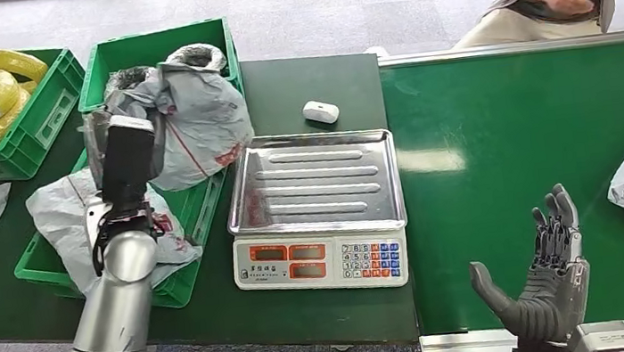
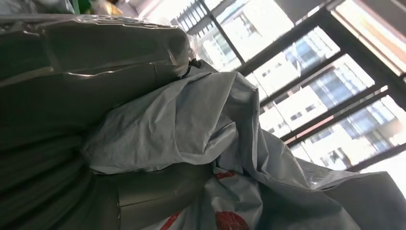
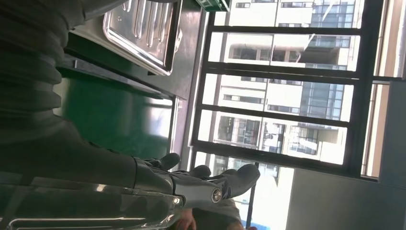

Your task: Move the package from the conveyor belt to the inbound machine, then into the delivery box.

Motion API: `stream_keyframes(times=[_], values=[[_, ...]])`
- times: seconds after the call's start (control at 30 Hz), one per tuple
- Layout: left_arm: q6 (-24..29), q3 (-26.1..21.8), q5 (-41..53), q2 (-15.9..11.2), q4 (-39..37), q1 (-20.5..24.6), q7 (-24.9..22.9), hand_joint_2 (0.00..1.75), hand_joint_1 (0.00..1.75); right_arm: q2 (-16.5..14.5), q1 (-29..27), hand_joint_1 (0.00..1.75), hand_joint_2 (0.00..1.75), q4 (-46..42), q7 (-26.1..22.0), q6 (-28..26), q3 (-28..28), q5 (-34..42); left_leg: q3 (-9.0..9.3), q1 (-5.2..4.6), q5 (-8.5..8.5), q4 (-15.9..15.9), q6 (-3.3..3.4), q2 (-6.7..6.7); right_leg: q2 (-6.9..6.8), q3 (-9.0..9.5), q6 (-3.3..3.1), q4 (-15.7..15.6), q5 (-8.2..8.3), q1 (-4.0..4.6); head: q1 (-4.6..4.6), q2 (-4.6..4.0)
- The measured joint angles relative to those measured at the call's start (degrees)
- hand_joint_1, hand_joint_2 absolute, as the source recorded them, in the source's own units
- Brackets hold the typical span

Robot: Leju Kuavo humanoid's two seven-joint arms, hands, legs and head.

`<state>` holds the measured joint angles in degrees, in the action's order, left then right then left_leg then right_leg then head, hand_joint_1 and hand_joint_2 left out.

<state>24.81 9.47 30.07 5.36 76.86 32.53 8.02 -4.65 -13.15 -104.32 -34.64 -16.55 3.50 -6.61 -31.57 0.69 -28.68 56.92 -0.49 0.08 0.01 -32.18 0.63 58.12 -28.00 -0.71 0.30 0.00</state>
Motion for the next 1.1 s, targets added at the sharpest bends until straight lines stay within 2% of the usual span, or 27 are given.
stream_keyframes(times=[0.17,0.33,0.37,0.47,0.5,0.63,0.7,0.9,1.1], values=[[-0.89,-6.38,-4.01,-4.61,0.16,1.60,0.15,1.75,1.75,-0.02,-0.30,0.00,1.75,-0.01,0.98,0.49,-0.79,-0.30,0.02,0.00,0.01,0.00,0.00,0.00,0.00,0.01,-0.01,0.00,0.01,0.00,-0.01,0.00],[-1.31,-10.97,-6.68,-6.72,-1.01,1.57,0.56,1.75,1.72,-0.05,-0.29,0.00,1.75,-0.02,1.73,2.00,-1.10,-1.28,0.00,-0.01,0.01,0.00,0.00,0.00,0.00,0.00,0.00,0.00,0.00,-0.01,-0.01,0.00],[-1.47,-11.69,-6.27,-6.93,-1.39,1.54,0.30,1.75,1.36,-0.05,-0.26,0.00,1.75,-0.02,1.75,2.24,-1.13,-1.38,-0.01,-0.01,0.01,0.00,0.00,0.00,0.00,0.00,0.00,0.00,0.00,-0.01,0.00,0.00],[-4.02,-13.35,-4.26,-7.43,-3.17,1.63,-1.80,1.75,0.08,-0.05,-0.02,0.00,1.75,0.01,1.86,2.91,-1.15,-1.44,-0.01,-0.01,0.00,0.00,0.00,-0.02,-0.01,-0.01,0.00,-0.01,0.00,-0.01,-0.01,0.00],[-5.63,-13.73,-3.90,-7.52,-3.95,1.66,-2.55,1.75,0.00,-0.04,0.11,0.00,1.75,0.05,1.91,3.16,-1.16,-1.43,-0.01,-0.01,0.00,0.00,0.00,-0.02,-0.01,-0.01,0.00,-0.01,0.00,-0.02,-0.01,0.00],[-15.39,-14.54,-4.70,-7.98,-7.65,1.44,-4.18,1.75,0.00,0.02,0.89,0.00,1.75,0.58,2.22,4.36,-1.19,-1.13,0.01,-0.01,0.01,0.00,0.00,-0.01,0.00,0.01,-0.01,0.00,0.01,-0.01,0.01,0.00],[-18.60,-14.85,-6.15,-8.09,-8.95,1.01,-3.69,1.75,0.00,0.05,1.34,0.00,1.75,0.93,2.25,4.84,-1.22,-1.03,0.02,-0.01,0.01,0.00,0.00,0.01,0.03,0.01,-0.02,0.00,0.02,-0.01,0.01,0.00],[-23.80,-16.11,-12.76,-7.95,-8.53,-0.76,-1.20,1.75,0.00,0.13,2.30,0.00,1.75,2.02,2.27,5.34,-1.41,-1.00,0.01,-0.01,0.01,0.00,0.00,0.00,0.03,-0.01,-0.02,0.01,0.02,-0.01,0.00,0.00],[-26.45,-16.87,-19.97,-7.26,-0.88,-3.81,0.84,1.75,0.00,0.13,2.22,0.00,1.75,2.63,2.28,5.52,-2.08,-1.09,-0.01,-0.01,0.00,0.00,0.00,0.00,0.03,-0.02,-0.02,0.00,0.01,-0.01,0.01,0.00]])
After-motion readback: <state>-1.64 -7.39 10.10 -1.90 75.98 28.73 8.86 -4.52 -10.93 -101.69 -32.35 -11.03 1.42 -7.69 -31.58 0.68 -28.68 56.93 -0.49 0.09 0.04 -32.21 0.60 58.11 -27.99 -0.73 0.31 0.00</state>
